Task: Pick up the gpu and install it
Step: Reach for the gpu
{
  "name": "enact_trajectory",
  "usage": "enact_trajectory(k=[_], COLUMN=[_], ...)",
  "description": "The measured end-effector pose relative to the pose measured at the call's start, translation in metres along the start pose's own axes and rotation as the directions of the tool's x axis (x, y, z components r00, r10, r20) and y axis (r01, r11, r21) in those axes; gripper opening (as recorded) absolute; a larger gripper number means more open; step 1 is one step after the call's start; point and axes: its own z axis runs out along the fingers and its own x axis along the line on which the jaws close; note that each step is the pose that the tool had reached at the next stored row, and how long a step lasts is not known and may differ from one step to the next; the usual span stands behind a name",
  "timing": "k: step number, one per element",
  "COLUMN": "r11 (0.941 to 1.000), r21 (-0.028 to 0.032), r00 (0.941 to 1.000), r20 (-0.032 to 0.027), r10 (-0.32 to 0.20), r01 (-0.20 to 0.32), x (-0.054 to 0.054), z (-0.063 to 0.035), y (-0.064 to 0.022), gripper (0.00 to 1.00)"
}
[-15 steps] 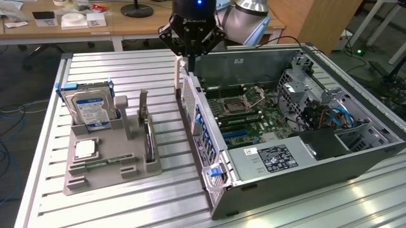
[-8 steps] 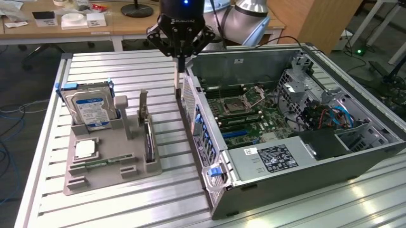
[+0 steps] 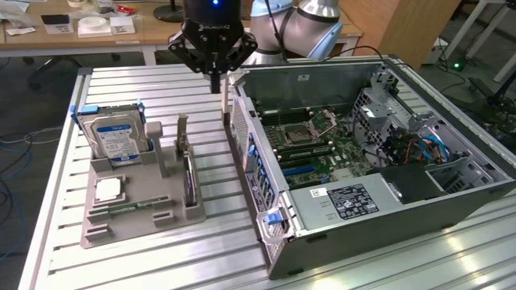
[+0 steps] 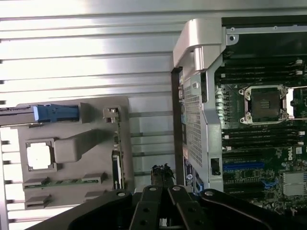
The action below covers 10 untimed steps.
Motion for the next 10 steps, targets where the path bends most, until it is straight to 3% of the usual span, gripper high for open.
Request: enact_trajectory(k=[10], r11=[0.9999], r21=[-0.0005], r00=[0.9999], r20=[-0.0007], r10=[-0.017], r01=[0.017], x=[0.026], z=[-0.0007], y=[-0.002], gripper=[0.11])
